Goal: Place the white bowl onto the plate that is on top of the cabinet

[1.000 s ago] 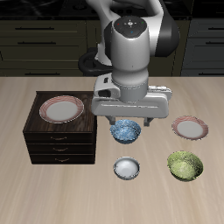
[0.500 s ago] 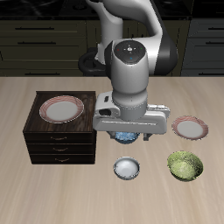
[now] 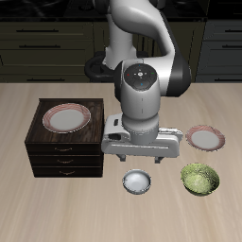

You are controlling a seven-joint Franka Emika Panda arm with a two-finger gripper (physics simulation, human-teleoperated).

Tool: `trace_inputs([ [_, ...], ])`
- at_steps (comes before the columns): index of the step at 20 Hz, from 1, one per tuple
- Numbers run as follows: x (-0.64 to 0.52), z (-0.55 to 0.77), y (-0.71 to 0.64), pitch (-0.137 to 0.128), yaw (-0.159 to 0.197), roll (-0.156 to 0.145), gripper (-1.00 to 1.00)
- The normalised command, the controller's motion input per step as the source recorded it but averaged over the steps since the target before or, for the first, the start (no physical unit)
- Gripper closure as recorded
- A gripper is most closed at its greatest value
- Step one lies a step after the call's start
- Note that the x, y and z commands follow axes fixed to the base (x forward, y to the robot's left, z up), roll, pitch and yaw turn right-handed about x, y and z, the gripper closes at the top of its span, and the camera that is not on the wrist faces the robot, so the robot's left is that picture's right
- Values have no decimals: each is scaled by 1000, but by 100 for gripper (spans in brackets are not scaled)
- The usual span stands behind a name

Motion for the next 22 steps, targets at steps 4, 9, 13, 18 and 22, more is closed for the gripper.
trace_inputs([
  [4, 24, -199, 94, 19, 3, 5, -100],
  [9, 6, -210, 59, 31, -8, 0, -100],
  [13, 19, -200, 82, 23, 6, -6, -100],
  [18, 22, -194, 118, 19, 11, 3, -100],
  [22, -22, -241, 111, 40, -13, 25, -100],
])
